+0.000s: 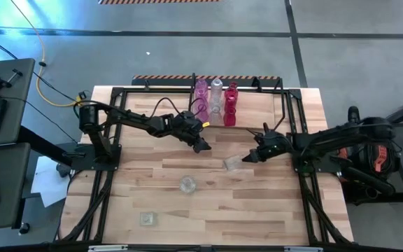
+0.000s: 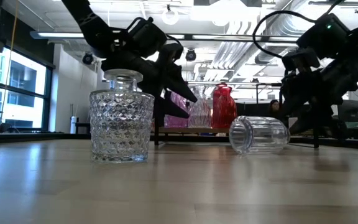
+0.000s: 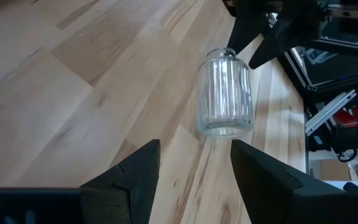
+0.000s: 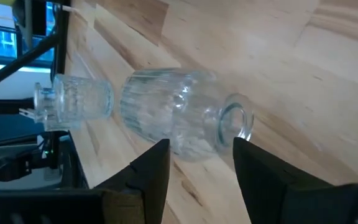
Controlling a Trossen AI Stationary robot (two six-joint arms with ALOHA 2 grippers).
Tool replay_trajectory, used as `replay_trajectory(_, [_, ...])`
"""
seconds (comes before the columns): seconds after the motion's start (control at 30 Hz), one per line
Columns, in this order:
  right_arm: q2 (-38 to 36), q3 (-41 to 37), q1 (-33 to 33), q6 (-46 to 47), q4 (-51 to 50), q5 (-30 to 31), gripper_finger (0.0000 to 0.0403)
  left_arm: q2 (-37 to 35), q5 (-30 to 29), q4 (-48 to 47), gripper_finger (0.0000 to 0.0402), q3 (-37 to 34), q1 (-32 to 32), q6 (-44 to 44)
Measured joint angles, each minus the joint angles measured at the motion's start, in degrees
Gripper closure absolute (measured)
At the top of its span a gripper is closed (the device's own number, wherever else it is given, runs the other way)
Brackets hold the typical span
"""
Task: Sort vases onto shelf
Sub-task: Put the transparent vase on the shelf
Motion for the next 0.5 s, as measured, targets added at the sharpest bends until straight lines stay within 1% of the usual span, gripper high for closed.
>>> replay_trajectory(0.17, [5.81, 0.00, 0.00, -1.07, 4.82, 0.40, 0.0245, 0.00, 0.00, -0.42, 0.0215, 0.00, -0.07, -0.01])
replay_trajectory(0.37, [11.43, 0.02, -1.16, -1.56, 13.72, 0.66, 0.0245, 0.00, 0.09, -0.57, 0.0215, 0.00, -0.72, -1.63])
replay_trajectory(0.5, [13.06, 0.02, -2.29, -2.21, 16.46, 0.63, 0.0245, 0.00, 2.34, -0.79, 0.0215, 0.00, -2.01, -3.62])
